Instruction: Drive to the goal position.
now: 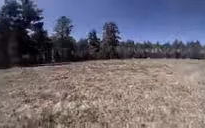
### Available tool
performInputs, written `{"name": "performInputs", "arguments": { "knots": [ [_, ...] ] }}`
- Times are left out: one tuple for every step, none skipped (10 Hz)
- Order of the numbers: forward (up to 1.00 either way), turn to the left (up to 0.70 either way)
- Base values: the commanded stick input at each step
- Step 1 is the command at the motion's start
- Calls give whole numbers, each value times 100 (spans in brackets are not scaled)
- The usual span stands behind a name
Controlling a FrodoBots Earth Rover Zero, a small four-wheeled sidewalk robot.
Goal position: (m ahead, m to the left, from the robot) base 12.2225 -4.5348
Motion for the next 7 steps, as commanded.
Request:
{"name": "performInputs", "arguments": {
  "knots": [
    [70,-14],
    [70,-24],
    [70,-26],
    [70,0],
    [70,0],
    [70,0],
    [70,0]
  ]
}}
